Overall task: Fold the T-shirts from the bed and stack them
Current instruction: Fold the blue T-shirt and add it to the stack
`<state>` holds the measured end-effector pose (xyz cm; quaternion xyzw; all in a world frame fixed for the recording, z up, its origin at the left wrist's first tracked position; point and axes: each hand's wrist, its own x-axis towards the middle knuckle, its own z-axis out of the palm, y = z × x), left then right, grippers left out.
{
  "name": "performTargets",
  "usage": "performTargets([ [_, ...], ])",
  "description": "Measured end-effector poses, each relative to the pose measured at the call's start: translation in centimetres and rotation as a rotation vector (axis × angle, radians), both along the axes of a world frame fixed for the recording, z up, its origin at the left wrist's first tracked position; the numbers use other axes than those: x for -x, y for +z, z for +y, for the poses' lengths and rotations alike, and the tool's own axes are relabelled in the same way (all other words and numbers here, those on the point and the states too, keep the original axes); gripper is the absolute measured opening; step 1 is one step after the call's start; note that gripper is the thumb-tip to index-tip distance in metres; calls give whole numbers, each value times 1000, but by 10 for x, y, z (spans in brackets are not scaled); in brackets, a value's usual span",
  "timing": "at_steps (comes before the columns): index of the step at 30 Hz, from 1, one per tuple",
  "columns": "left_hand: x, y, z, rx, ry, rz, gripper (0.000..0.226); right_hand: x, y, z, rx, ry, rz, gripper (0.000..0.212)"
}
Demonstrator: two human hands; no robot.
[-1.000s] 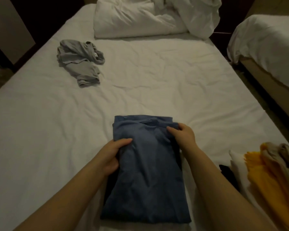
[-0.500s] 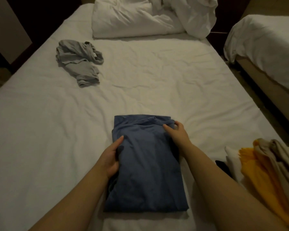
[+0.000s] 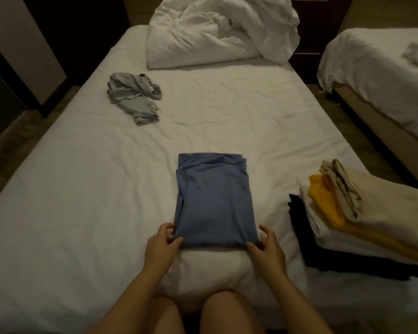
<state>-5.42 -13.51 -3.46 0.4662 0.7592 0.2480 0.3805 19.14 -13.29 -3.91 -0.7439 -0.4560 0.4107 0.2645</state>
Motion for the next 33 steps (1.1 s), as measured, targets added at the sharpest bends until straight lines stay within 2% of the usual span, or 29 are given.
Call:
performTargets([
  [3, -1, 13, -17, -72, 51, -68, 32, 1, 18, -13, -94, -57, 67, 45],
  [5, -1, 20, -32, -119, 49, -209, 25, -2, 25, -29, -169, 2, 4, 34],
  [8, 4, 24, -65, -174, 45, -322, 37, -5, 23, -61, -175, 154, -86, 21],
  [13, 7, 22, -120, -118, -77, -237, 30, -9, 18, -112, -220, 163, -59, 15],
  [17, 11, 31, -145, -143, -194, -121, 38, -8, 19, -140, -231, 149, 14, 30],
  [20, 16, 36, -160, -182, -206, -47, 34, -8, 23, -150, -263, 221, -59, 35],
  [24, 17, 35, -170, -240, -273, 61, 37, -12, 27, -158, -359, 295, -156, 25],
  [27, 18, 32, -171, -283, -383, 202, 19, -15, 29, -159, -380, 311, -203, 16],
  [30, 22, 31, -166, -270, -427, 278, 22, -16, 30, -153, -411, 300, -283, 6],
  [33, 21, 36, -156, -295, -417, 301, 25, -10, 35, -138, -436, 292, -259, 6],
])
